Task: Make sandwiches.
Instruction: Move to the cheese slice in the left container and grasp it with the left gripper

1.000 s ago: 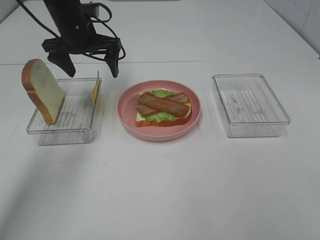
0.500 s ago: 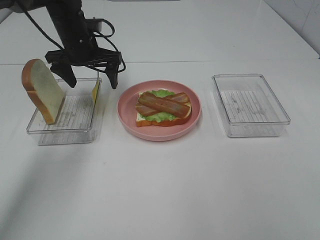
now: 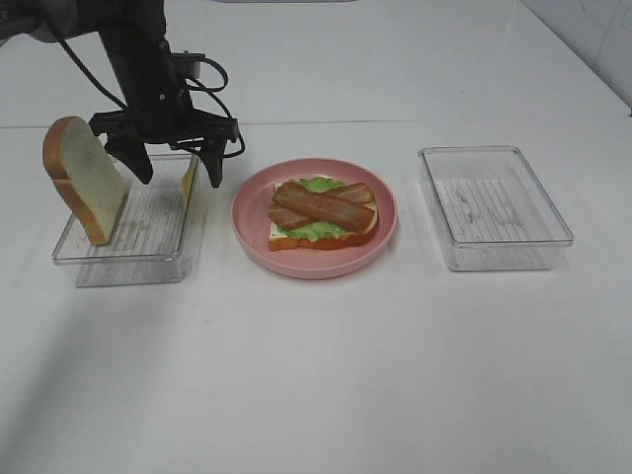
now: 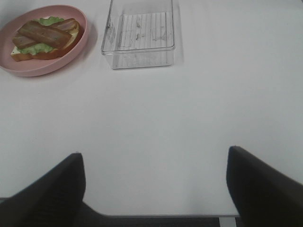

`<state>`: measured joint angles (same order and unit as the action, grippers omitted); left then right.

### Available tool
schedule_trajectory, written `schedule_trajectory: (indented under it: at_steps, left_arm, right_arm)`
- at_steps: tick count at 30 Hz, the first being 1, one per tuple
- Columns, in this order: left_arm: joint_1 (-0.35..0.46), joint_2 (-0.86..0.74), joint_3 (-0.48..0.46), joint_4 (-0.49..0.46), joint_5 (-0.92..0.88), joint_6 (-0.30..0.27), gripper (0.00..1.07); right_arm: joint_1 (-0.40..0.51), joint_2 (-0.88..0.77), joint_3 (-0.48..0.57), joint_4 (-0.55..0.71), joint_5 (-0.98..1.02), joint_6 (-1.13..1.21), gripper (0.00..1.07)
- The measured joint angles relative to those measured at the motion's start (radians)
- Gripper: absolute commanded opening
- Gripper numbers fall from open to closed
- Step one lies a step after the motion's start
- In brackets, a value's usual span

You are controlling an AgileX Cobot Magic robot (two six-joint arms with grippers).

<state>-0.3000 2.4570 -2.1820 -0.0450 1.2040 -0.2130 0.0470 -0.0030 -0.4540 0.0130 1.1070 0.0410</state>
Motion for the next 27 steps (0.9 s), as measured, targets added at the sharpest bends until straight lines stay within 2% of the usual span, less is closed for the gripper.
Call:
schedule_trajectory:
  at_steps: [2, 3, 5, 6, 7, 8, 9, 11, 12, 13, 14, 16, 17, 27]
  left_arm:
    - [0.000, 0.000, 0.000, 0.000, -0.002, -0.003, 0.63]
    - [0.000, 0.000, 0.000, 0.000, -0.002, -0.003, 0.63]
    - [0.000, 0.000, 0.000, 0.000, -0.003, -0.003, 0.50]
    - [0.000, 0.000, 0.000, 0.000, -0.003, -0.003, 0.50]
    - [0.000, 0.000, 0.000, 0.000, -0.004, -0.003, 0.40]
    - [0.000, 0.000, 0.000, 0.000, -0.004, -0.003, 0.40]
    - [0.000, 0.000, 0.000, 0.000, -0.008, -0.003, 0.31]
    - [0.000, 0.000, 0.000, 0.000, -0.008, -0.002, 0.27]
    - [0.000, 0.000, 0.000, -0.001, -0.011, 0.002, 0.20]
    - [0.000, 0.000, 0.000, -0.001, -0.011, 0.002, 0.20]
    - [0.000, 0.000, 0.000, -0.005, -0.023, 0.007, 0.12]
    - [0.000, 0.000, 0.000, -0.011, -0.028, 0.010, 0.09]
    - [0.000, 0.000, 0.000, -0.017, -0.037, 0.017, 0.01]
    - [0.000, 0.000, 0.000, -0.022, -0.040, 0.027, 0.00]
  right_arm:
    - [0.000, 0.000, 0.000, 0.000, 0.000, 0.000, 0.79]
    - [0.000, 0.000, 0.000, 0.000, 0.000, 0.000, 0.79]
    - [0.000, 0.000, 0.000, 0.000, 0.000, 0.000, 0.79]
    - [0.000, 0.000, 0.000, 0.000, 0.000, 0.000, 0.79]
    - [0.000, 0.000, 0.000, 0.000, 0.000, 0.000, 0.79]
    - [0.000, 0.000, 0.000, 0.000, 0.000, 0.000, 0.79]
    - [0.000, 0.000, 0.000, 0.000, 0.000, 0.000, 0.79]
    - [0.000, 0.000, 0.000, 0.000, 0.000, 0.000, 0.79]
    - [0.000, 0.000, 0.000, 0.000, 0.000, 0.000, 0.79]
    - [0.000, 0.000, 0.000, 0.000, 0.000, 0.000, 0.79]
    - [0.000, 0.000, 0.000, 0.000, 0.000, 0.000, 0.79]
    - [0.000, 0.000, 0.000, 0.000, 0.000, 0.000, 0.79]
    - [0.000, 0.000, 0.000, 0.000, 0.000, 0.000, 0.79]
    - [0.000, 0.000, 0.000, 0.000, 0.000, 0.000, 0.79]
